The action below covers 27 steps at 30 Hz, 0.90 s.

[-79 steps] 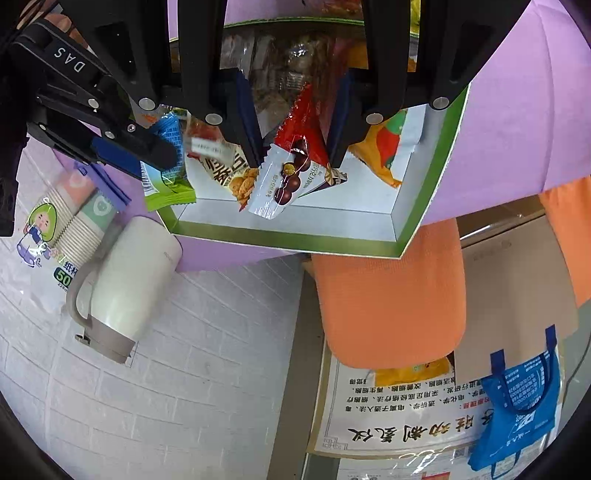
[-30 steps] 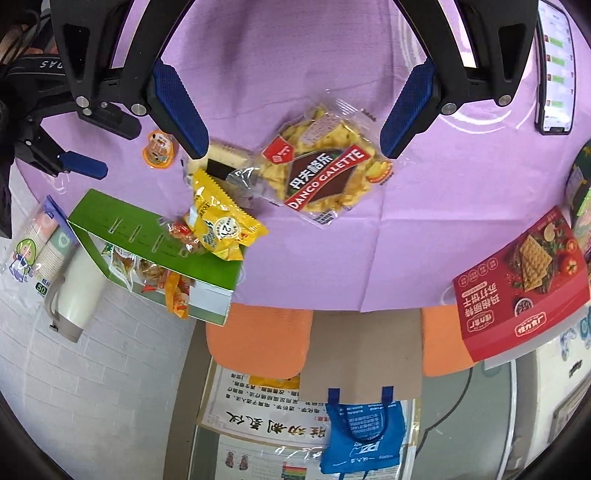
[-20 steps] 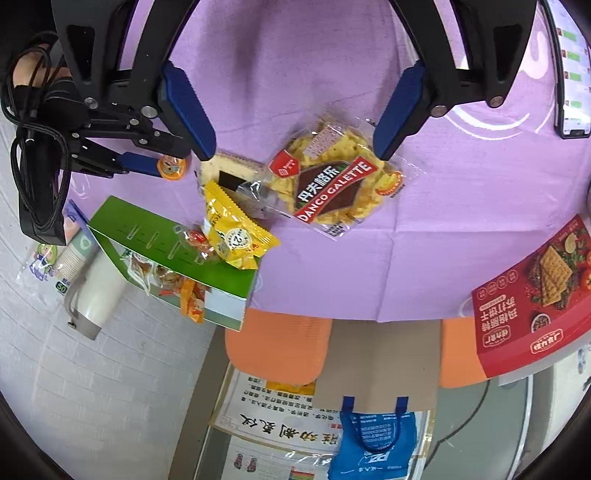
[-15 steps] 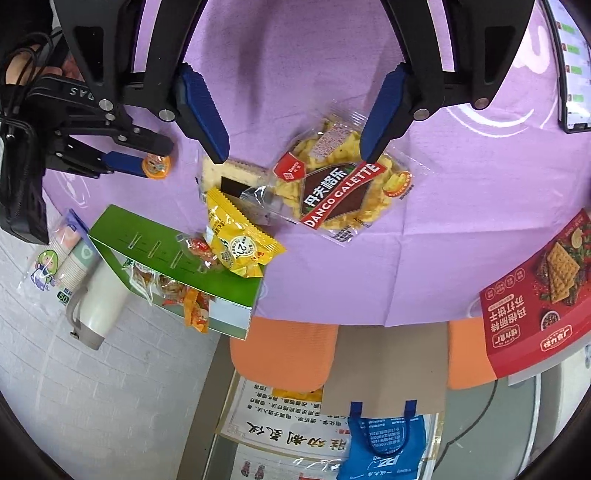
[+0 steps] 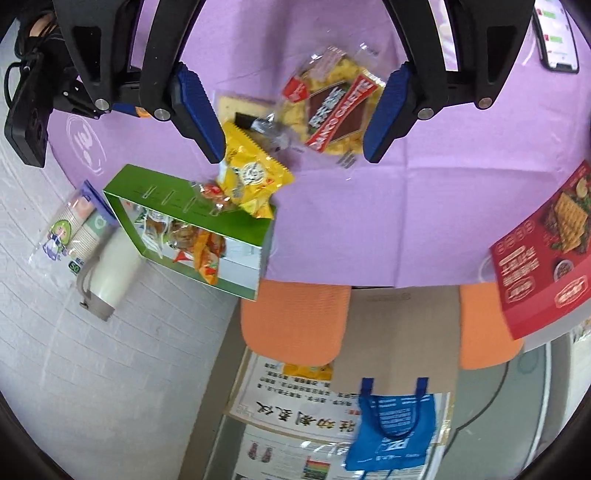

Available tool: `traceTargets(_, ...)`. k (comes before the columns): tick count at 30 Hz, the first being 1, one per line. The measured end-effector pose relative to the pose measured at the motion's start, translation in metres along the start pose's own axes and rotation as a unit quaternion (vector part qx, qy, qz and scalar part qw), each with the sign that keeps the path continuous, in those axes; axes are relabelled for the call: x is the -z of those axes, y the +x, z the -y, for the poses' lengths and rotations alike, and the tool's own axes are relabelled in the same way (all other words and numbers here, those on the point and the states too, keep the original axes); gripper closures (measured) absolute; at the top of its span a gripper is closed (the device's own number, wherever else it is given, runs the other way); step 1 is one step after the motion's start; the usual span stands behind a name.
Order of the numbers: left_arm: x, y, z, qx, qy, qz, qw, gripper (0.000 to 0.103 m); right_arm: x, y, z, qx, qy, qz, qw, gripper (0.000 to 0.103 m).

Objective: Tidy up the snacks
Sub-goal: 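Grasp the orange jelly cup with right tool while left grasps yellow pastry bag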

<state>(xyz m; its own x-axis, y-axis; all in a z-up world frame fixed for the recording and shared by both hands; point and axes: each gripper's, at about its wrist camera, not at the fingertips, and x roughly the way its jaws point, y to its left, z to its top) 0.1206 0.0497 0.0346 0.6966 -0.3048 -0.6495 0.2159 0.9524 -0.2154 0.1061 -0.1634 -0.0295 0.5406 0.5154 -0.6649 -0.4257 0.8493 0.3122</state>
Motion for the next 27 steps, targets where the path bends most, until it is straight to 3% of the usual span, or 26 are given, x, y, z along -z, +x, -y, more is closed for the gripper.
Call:
traceTargets(3,-0.012,0.031,0.031,0.012,0.045,-0.02,0.9987,0.019,0.002,-0.005,0.01,0.009,0.013,0.002,1.0,0.057)
traceTargets(7,-0.021,0.08,0.057,-0.002,0.085,-0.068,0.994,0.019,0.005,-0.007,0.025,0.019,0.033,0.0,0.999,0.057)
traceTargets(12,-0.011,0.121,0.058,-0.038,0.102,-0.1,0.989,0.02,0.007,-0.003,0.033,0.018,0.045,-0.003,0.999,0.057)
traceTargets(13,-0.007,0.126,0.055,-0.039,0.1,-0.107,0.9885,0.026,0.007,-0.002,0.034,0.017,0.047,-0.004,0.999,0.057)
traceTargets(14,-0.004,0.127,0.052,-0.033,0.097,-0.104,0.9893,0.027,0.006,-0.001,0.035,0.016,0.049,-0.004,0.999,0.057)
traceTargets(18,-0.002,0.114,0.042,-0.019,0.081,-0.094,0.9921,0.059,0.004,-0.003,0.035,0.008,0.05,0.002,0.999,0.057)
traceTargets(27,-0.014,0.069,0.033,0.022,0.046,-0.063,0.9967,0.064,-0.026,-0.038,0.045,0.013,0.063,0.069,0.996,0.057)
